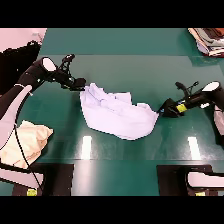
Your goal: Fold the shirts.
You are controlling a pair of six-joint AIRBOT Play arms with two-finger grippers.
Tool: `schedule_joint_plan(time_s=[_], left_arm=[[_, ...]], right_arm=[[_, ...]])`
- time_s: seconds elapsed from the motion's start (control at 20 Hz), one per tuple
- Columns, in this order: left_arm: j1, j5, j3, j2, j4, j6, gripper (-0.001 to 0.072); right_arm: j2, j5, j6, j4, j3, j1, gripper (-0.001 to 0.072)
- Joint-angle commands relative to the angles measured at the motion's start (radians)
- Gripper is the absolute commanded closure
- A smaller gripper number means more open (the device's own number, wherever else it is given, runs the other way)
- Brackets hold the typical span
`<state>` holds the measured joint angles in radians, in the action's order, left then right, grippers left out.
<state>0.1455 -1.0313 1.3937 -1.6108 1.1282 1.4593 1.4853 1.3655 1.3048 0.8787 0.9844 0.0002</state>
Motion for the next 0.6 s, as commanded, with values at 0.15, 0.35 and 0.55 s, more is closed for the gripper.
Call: schedule_joint_plan(time_s=[0.15,0.35,0.55], left_arm=[[-0.001,-0.032,0.003,0.0,0.0,-0.001,0.0682],[-0.001,-0.008,0.006,0.082,0.02,-0.001,0.0682],[-0.001,0.023,0.062,0.336,0.084,-0.001,0.0682]], right_arm=[[0.052,-0.084,-0.027,-0.004,0.007,0.087,0.0567],[-0.012,-0.082,-0.043,0.031,0.08,0.086,0.0695],[-0.24,-0.082,-0.044,0.066,0.255,0.04,0.0695]])
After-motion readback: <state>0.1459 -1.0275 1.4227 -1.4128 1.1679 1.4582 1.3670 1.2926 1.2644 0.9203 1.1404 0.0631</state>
